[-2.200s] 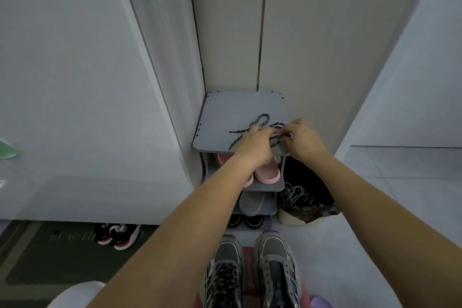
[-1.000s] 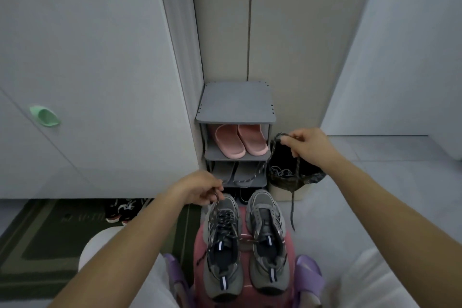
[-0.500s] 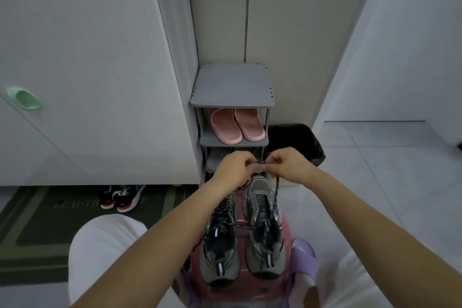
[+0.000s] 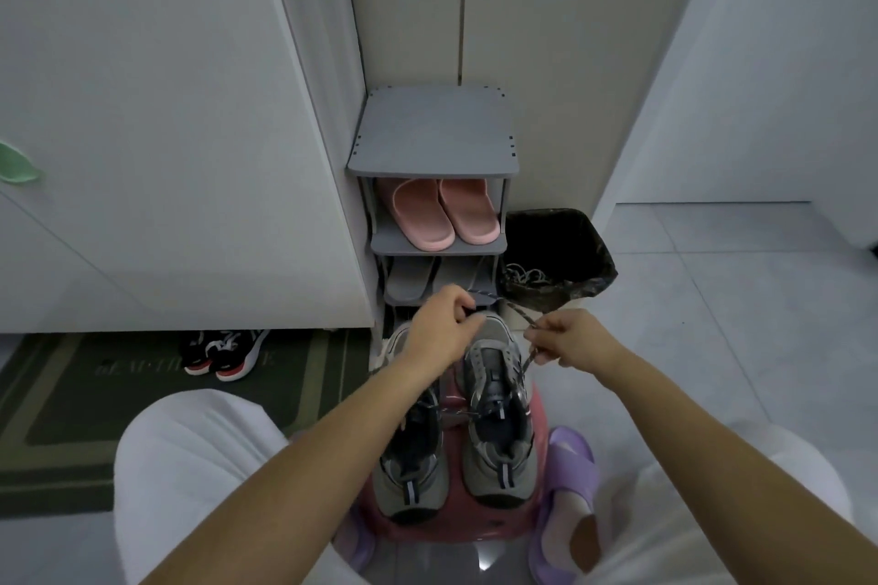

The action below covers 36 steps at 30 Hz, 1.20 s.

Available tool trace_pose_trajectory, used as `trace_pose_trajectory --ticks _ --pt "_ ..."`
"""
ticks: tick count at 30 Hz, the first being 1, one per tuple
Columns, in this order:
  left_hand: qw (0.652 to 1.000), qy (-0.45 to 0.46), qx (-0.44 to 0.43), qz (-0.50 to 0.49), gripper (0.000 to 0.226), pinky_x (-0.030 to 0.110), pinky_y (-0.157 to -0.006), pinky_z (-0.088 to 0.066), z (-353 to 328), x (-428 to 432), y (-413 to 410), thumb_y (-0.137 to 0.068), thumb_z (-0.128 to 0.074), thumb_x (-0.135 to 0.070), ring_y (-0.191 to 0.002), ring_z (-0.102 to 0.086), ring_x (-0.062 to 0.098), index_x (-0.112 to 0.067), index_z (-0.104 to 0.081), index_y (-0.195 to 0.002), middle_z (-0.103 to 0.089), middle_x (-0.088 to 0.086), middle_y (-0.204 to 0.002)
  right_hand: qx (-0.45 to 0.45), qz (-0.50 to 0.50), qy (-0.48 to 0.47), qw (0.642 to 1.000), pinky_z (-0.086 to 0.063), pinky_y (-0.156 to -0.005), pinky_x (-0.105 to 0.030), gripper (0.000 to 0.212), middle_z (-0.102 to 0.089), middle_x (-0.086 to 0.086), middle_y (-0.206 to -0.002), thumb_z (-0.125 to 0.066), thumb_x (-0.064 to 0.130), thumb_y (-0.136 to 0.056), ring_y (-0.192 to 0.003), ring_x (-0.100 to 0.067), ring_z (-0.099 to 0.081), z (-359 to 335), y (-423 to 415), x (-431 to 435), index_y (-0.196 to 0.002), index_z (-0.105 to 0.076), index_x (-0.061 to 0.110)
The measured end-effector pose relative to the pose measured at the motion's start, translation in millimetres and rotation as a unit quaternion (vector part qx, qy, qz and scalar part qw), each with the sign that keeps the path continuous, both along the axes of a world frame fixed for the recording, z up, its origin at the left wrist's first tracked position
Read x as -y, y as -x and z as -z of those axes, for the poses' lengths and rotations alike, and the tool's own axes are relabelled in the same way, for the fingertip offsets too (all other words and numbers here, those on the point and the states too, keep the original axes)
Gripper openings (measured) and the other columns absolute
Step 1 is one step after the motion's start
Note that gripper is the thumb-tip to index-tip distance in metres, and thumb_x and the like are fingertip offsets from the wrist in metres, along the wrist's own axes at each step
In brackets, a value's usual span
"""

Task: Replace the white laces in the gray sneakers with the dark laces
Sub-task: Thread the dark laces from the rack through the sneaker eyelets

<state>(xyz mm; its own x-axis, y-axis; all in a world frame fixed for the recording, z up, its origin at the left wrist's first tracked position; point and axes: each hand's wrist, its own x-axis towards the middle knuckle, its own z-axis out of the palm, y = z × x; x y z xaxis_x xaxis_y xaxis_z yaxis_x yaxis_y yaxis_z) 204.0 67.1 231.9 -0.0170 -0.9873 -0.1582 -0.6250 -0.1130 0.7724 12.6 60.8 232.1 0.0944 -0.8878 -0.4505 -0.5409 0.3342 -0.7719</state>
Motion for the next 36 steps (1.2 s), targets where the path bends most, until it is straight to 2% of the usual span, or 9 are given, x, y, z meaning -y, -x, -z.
trace_pose_trajectory --ticks 5,7,13,16,19,24,28,32,36 --pt "0.977 -0.055 0.015 0.206 0.019 0.027 -0.063 -0.043 22.7 -24.8 32.0 -0.087 -0.064 -0.026 -0.068 -0.052 0.017 -0.009 -0.061 -0.079 -0.054 0.003 -0.077 0.091 0.056 0.001 0.994 -0.034 -0.05 -0.019 0.009 -0.063 -0.002 -0.071 -0.061 0.016 -0.091 -0.048 -0.002 -0.057 -1.9 -4.7 6.2 -0.087 -0.063 0.008" --pt "0.981 -0.067 0.011 0.184 0.028 0.025 -0.057 -0.037 30.4 -27.0 33.2 -0.089 -0.061 -0.021 -0.057 -0.045 0.012 0.003 -0.06 -0.073 -0.05 0.003 -0.066 0.097 0.097 0.011 0.99 -0.033 -0.047 -0.017 0.011 -0.06 -0.003 -0.071 -0.061 0.016 -0.09 -0.047 -0.005 -0.055 -2.4 0.2 9.6 -0.093 -0.064 0.007" --pt "0.974 -0.162 0.0 0.156 0.02 0.018 -0.05 -0.04 34.6 -22.0 7.5 -0.091 -0.059 -0.023 -0.048 -0.047 0.004 -0.007 -0.07 -0.086 -0.066 0.0 -0.074 0.094 0.221 0.05 0.969 -0.034 -0.046 -0.019 0.014 -0.054 -0.004 -0.066 -0.06 0.014 -0.091 -0.052 -0.011 -0.047 6.7 25.7 19.1 -0.098 -0.066 0.004" --pt "0.976 -0.161 0.015 0.146 0.021 0.024 -0.062 -0.046 32.8 -20.2 -3.3 -0.09 -0.06 -0.025 -0.058 -0.054 0.009 -0.009 -0.072 -0.081 -0.066 -0.003 -0.07 0.045 0.232 0.043 0.971 -0.037 -0.049 -0.022 0.018 -0.054 -0.005 -0.065 -0.059 0.015 -0.091 -0.053 -0.012 -0.048 15.0 33.1 20.0 -0.099 -0.067 0.001" --pt "0.982 -0.14 0.044 0.115 0.024 0.02 -0.054 -0.044 30.4 -19.6 -9.5 -0.089 -0.061 -0.033 -0.045 -0.049 0.002 -0.014 -0.072 -0.079 -0.064 -0.008 -0.06 -0.031 0.21 0.036 0.976 -0.043 -0.057 -0.027 0.024 -0.058 -0.005 -0.068 -0.059 0.02 -0.091 -0.059 -0.015 -0.056 25.2 38.0 17.1 -0.105 -0.066 0.002" --pt "0.989 -0.132 -0.015 0.06 0.017 0.021 -0.053 -0.043 27.5 -15.1 -2.2 -0.093 -0.056 -0.025 -0.042 -0.045 0.001 -0.014 -0.068 -0.088 -0.069 -0.005 -0.07 -0.154 0.096 0.03 0.983 -0.044 -0.083 -0.035 0.045 -0.059 -0.013 -0.109 -0.058 0.037 -0.09 -0.103 -0.031 -0.059 25.2 25.1 5.1 -0.123 -0.051 0.007" --pt "0.988 -0.135 -0.045 0.054 0.018 0.025 -0.056 -0.048 27.1 -14.0 13.7 -0.095 -0.053 -0.022 -0.053 -0.053 0.009 -0.01 -0.065 -0.1 -0.072 -0.001 -0.082 -0.124 0.017 0.033 0.992 -0.044 -0.062 -0.03 0.045 -0.062 -0.012 -0.07 -0.058 0.041 -0.089 -0.067 -0.025 -0.058 18.5 -1.8 -15.4 -0.076 -0.068 0.0" --pt "0.992 -0.102 -0.004 0.076 0.019 0.014 -0.045 -0.039 27.5 -13.2 25.6 -0.093 -0.057 -0.03 -0.042 -0.048 -0.004 -0.015 -0.068 -0.096 -0.069 -0.006 -0.076 0.003 0.044 0.009 0.999 -0.042 -0.056 -0.025 0.033 -0.061 -0.013 -0.065 -0.07 0.027 -0.083 -0.056 -0.015 -0.049 24.2 -22.8 -25.7 -0.075 -0.07 -0.005" --pt "0.991 -0.052 0.085 0.087 0.018 0.03 -0.071 -0.053 29.8 -10.1 32.1 -0.091 -0.057 -0.032 -0.075 -0.062 0.009 -0.02 -0.07 -0.091 -0.069 -0.007 -0.085 0.106 0.161 -0.043 0.98 -0.035 -0.042 -0.017 0.016 -0.059 -0.006 -0.06 -0.072 0.016 -0.081 -0.047 -0.008 -0.047 28.3 -20.9 -25.0 -0.083 -0.071 0.001"
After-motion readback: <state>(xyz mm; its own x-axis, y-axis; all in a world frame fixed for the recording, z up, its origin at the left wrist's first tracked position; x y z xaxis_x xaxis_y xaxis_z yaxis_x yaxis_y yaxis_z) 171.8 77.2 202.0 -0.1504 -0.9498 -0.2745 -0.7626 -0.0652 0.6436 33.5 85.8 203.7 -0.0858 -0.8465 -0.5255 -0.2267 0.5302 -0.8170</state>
